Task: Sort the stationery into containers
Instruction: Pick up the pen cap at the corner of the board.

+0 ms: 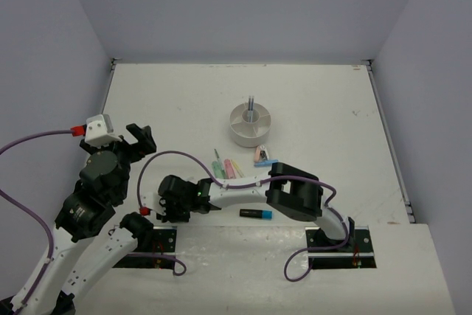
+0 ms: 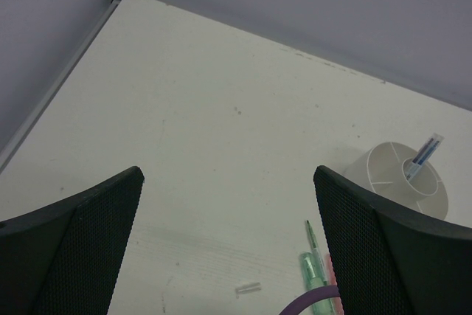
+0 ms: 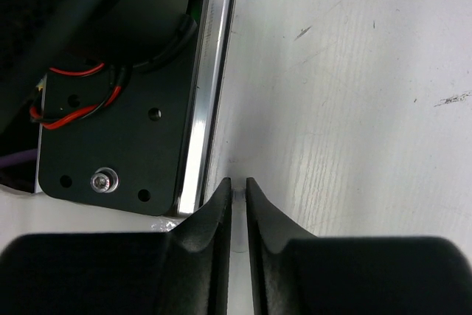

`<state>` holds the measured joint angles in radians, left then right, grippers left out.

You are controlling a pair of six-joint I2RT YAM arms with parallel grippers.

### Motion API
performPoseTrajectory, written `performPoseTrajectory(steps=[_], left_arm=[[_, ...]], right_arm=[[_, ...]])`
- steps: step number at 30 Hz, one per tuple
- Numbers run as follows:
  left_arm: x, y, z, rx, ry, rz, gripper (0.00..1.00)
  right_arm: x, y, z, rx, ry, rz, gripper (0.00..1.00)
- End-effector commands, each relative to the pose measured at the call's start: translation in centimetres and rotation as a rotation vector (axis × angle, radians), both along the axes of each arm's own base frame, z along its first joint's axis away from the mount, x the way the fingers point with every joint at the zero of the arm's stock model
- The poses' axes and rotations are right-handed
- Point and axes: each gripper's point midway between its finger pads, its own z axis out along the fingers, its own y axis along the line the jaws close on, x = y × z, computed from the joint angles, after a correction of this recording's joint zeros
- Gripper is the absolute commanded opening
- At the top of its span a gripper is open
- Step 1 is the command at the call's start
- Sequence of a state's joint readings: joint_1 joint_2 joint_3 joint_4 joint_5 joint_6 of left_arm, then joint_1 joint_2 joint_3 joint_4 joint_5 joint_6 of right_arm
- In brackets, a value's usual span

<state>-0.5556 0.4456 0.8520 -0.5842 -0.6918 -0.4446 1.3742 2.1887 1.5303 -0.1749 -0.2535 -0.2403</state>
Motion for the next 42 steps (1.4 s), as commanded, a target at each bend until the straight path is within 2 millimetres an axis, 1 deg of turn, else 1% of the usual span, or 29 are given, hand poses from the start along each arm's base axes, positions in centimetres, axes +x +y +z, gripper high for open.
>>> performPoseTrajectory(steps=[1,3,4,6,8,11,15,22,30,32,35,37,38,40,41,42], left_arm=[[0.2,0.2,0.4,-0.01,-0.032,0.012,1.0],[0.2,0.2,0.4,-0.01,-0.032,0.011,1.0],[0.2,0.2,0.4,-0.01,-0.031,0.011,1.0],[0.2,0.1,0.4,-0.006,-0.029,0.008,1.0],[0.3,0.1,0.4,-0.007,-0.029,0.008,1.0],[0.3,0.0,0.4,-0.006,-0.029,0.005,1.0],[0.2,0.0,0.5,-0.007,-0.033,0.005,1.0],[0.1,0.2,0.7,-0.009,-0.039,0.007,1.0],[-0.1,0.3,0.9,-0.013,-0.051,0.008,1.0],[-0.1,0.3,0.9,-0.015,-0.054,0.007,1.0],[-0.1,0.3,0.9,-0.014,-0.054,0.007,1.0],[-0.1,0.3,0.8,-0.013,-0.05,0.006,1.0],[-0.1,0.3,0.8,-0.011,-0.047,0.007,1.0],[0.0,0.3,0.7,-0.01,-0.043,0.009,1.0],[0.0,0.3,0.8,-0.011,-0.044,0.011,1.0],[-0.1,0.4,0.8,-0.01,-0.04,0.012,1.0]], right_arm=[[1.0,-1.6,-2.5,-0.092,0.002,-0.05,0.06],[1.3,-1.8,-2.4,-0.095,0.011,-0.067,0.07],[1.3,-1.9,-2.3,-0.097,0.013,-0.068,0.09],[1.6,-2.2,-2.3,-0.107,0.017,-0.086,0.18],[1.6,-2.5,-2.3,-0.117,0.016,-0.086,0.23],[1.6,-2.9,-2.4,-0.135,0.014,-0.086,0.26],[1.7,-3.3,-2.8,-0.16,0.01,-0.089,0.26],[1.9,-4.1,-3.0,-0.201,-0.007,-0.105,0.23],[1.7,-4.3,-3.2,-0.221,-0.019,-0.097,0.17],[1.5,-4.3,-3.3,-0.223,-0.019,-0.093,0.13],[1.6,-4.2,-3.3,-0.217,-0.019,-0.1,0.0],[2.0,-4.2,-2.7,-0.195,-0.038,-0.13,0.0],[2.4,-4.3,-2.1,-0.18,-0.049,-0.154,0.0],[3.2,-4.3,0.0,-0.114,-0.065,-0.21,0.0],[3.9,-3.9,0.3,-0.089,-0.062,-0.241,0.0],[4.8,-4.0,2.9,-0.012,-0.031,-0.29,0.0]])
